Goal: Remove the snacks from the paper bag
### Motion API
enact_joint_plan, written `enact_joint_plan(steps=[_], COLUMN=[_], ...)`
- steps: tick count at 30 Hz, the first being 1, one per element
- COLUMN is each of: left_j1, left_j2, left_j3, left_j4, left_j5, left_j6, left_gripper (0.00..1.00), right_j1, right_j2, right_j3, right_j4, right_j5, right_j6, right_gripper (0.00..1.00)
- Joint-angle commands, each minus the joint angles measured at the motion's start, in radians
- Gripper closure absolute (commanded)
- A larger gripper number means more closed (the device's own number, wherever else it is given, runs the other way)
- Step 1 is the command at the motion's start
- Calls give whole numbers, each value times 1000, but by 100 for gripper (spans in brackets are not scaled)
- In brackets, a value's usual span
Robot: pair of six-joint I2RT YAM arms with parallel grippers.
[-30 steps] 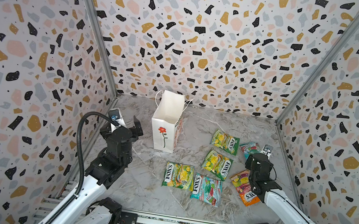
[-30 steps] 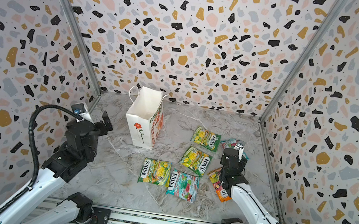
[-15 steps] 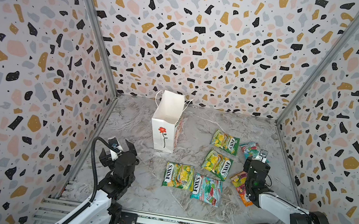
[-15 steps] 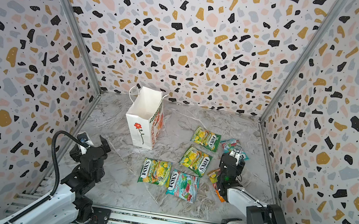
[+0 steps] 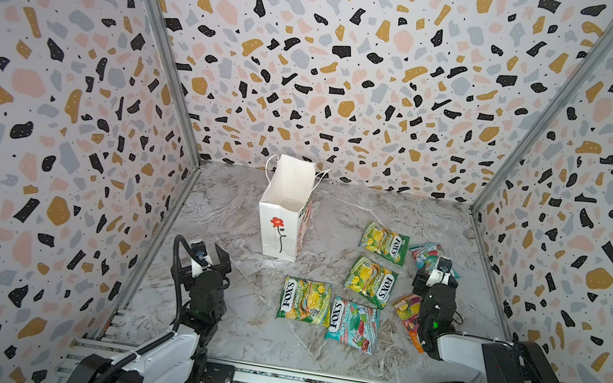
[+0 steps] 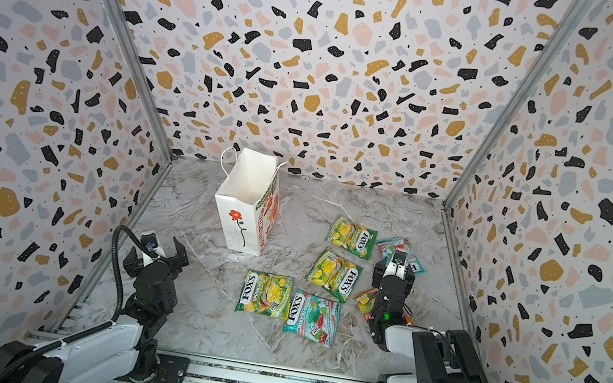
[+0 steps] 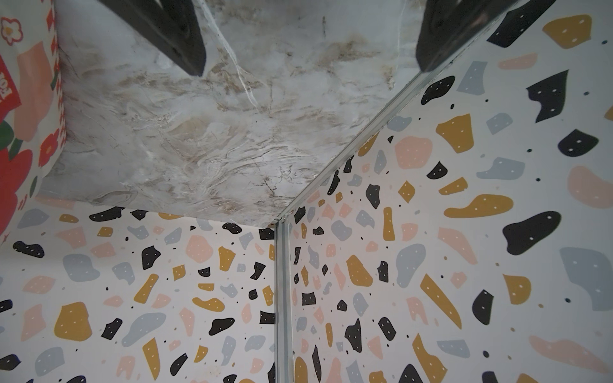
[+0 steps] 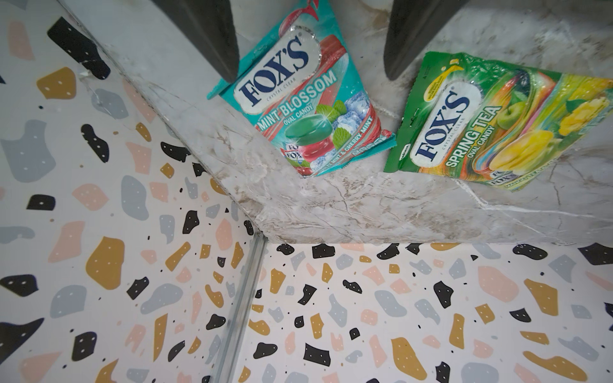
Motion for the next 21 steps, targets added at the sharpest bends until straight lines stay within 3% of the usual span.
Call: enact_joint_plan(steps=[1,6,11,18,21], left_j1=[39,64,87,91,91], left_j2=[62,137,233,453,467], left_j3=[-9,9,-2,16,85], left_j4=[197,265,399,568,452], left_j5=[123,193,292,320,283], left_j6=[12,31,46,49,33], left_gripper=[0,0,0,0,0], right_j1=[-10,-34,-91,-133,-132], right_j2=[19,35,47,132,130], right_j3=[-38,-36,-54,-61,-35], right_j4=[184,186,218,315,258], right_j5=[-45,-86,-198,-313,-284], right_j6=[-40,-23,11,9,25], right_gripper=[28,28,26,23,13])
